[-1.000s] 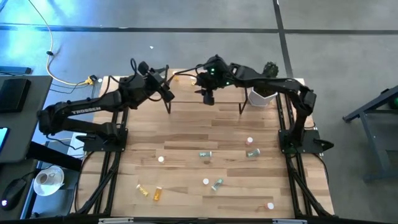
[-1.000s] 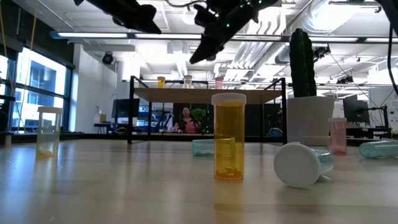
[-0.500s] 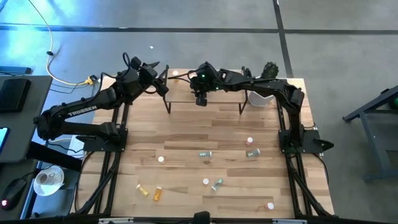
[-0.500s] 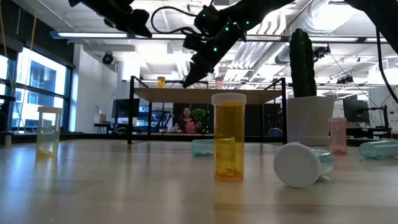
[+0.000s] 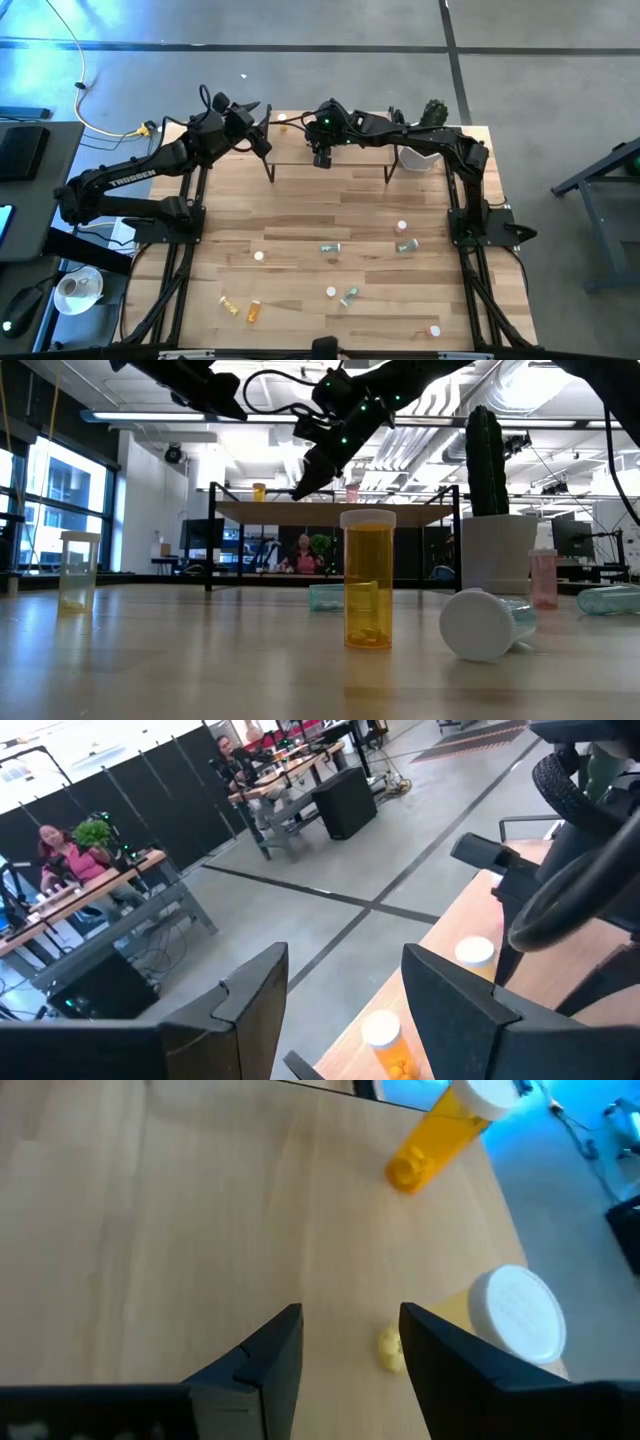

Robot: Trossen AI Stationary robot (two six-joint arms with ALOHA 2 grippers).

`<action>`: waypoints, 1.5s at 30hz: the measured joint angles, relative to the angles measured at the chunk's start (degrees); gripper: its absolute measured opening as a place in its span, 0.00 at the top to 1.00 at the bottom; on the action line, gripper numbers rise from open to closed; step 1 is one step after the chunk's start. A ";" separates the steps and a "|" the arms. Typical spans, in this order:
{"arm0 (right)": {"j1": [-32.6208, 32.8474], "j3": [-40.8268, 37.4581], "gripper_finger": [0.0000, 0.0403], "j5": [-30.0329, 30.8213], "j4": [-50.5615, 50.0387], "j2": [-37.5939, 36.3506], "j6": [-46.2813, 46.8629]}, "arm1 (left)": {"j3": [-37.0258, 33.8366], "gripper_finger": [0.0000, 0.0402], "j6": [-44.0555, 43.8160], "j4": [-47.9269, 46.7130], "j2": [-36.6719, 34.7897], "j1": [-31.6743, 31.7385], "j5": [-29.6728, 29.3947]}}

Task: Pick and place medicine bottles onto shelf by color
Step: Adjust the yellow pill bottle on the shelf, then put the top right blue pill bottle on the shelf

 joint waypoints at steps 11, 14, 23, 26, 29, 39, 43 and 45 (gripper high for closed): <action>0.00 0.00 0.61 2.45 0.55 0.00 -0.01 | 0.00 0.53 0.01 0.00 0.02 0.00 -0.02; 0.00 0.00 0.61 2.45 0.59 0.00 -0.03 | 0.00 0.53 0.06 0.00 0.02 0.00 -0.04; 0.00 0.05 0.61 2.45 -0.15 -0.04 -0.05 | 0.00 0.53 -0.34 -0.19 0.02 0.00 -0.10; 0.38 0.07 0.61 2.55 -2.06 -0.96 -0.21 | 0.00 0.53 -1.54 -1.68 0.02 -0.10 -0.13; 0.99 0.15 0.61 2.46 -4.47 -2.62 -0.06 | 0.00 0.53 -3.19 -3.07 0.02 -0.15 0.11; 2.38 0.15 0.61 2.48 -17.37 -10.70 2.76 | 0.00 0.53 -6.33 -5.21 0.02 -1.61 11.58; 2.33 0.15 0.61 2.13 -21.13 -14.15 5.98 | 0.00 0.53 -6.44 -4.80 0.02 -2.56 12.12; 2.57 0.17 0.61 1.15 -23.47 -15.54 7.17 | 0.00 0.53 -6.46 -4.92 0.02 -3.05 12.12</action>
